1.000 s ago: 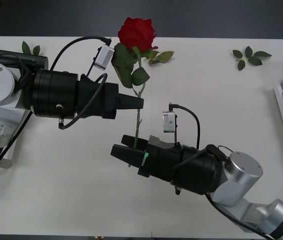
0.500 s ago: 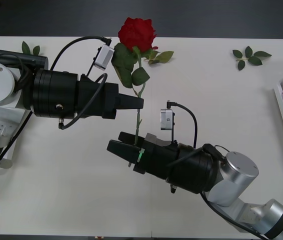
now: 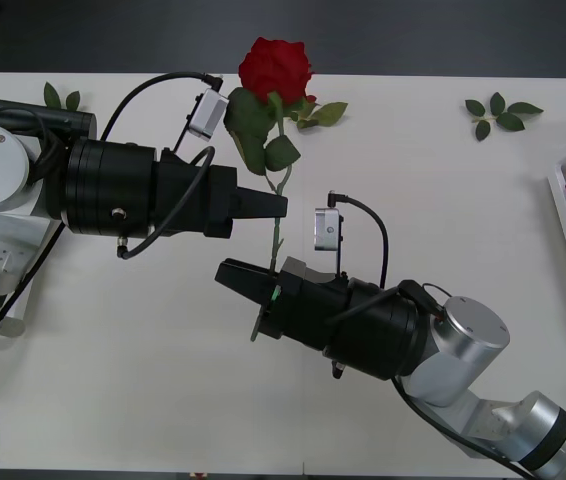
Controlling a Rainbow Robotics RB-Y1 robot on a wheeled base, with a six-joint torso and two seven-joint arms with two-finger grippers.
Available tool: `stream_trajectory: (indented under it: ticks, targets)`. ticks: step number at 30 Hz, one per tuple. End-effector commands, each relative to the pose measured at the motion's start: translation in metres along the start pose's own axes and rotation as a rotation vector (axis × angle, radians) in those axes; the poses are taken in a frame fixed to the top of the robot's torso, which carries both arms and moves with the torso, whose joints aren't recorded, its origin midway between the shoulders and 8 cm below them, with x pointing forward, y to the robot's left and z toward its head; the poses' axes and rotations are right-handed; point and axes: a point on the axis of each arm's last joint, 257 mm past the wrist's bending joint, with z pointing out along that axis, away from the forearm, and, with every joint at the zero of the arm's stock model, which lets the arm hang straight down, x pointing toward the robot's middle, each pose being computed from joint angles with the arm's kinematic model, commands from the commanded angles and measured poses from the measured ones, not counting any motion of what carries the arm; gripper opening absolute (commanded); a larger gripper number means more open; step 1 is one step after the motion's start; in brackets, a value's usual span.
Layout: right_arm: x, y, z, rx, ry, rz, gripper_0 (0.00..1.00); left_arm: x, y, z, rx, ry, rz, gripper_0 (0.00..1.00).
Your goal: Put the red flowers into the right box and the blue flowers into the left box
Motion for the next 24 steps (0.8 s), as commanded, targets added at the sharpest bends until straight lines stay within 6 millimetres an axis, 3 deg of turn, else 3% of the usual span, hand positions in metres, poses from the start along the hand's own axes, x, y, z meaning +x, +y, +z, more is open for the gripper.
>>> stream_trajectory:
  ticks: [1, 5, 6, 7, 24]
  targets:
    - [-0.012, 0.02, 0.01, -0.046, -0.019, -0.022, 0.05, -0.007, -0.011, -0.002, 0.014, -0.013, -0.002, 0.0]
    - [-0.012, 0.02, 0.009, -0.045, -0.018, -0.023, 0.02, -0.007, -0.011, -0.002, 0.014, -0.013, -0.002, 0.01]
    - [-0.012, 0.019, 0.009, -0.044, -0.017, -0.023, 0.01, -0.007, -0.011, -0.002, 0.014, -0.013, -0.002, 0.54]
    - [-0.012, 0.019, 0.008, -0.043, -0.017, -0.023, 0.01, -0.007, -0.011, -0.002, 0.014, -0.013, -0.002, 1.0]
    - [-0.019, 0.009, -0.005, -0.021, -0.008, -0.033, 0.0, -0.007, -0.011, -0.002, 0.014, -0.013, -0.002, 1.0]
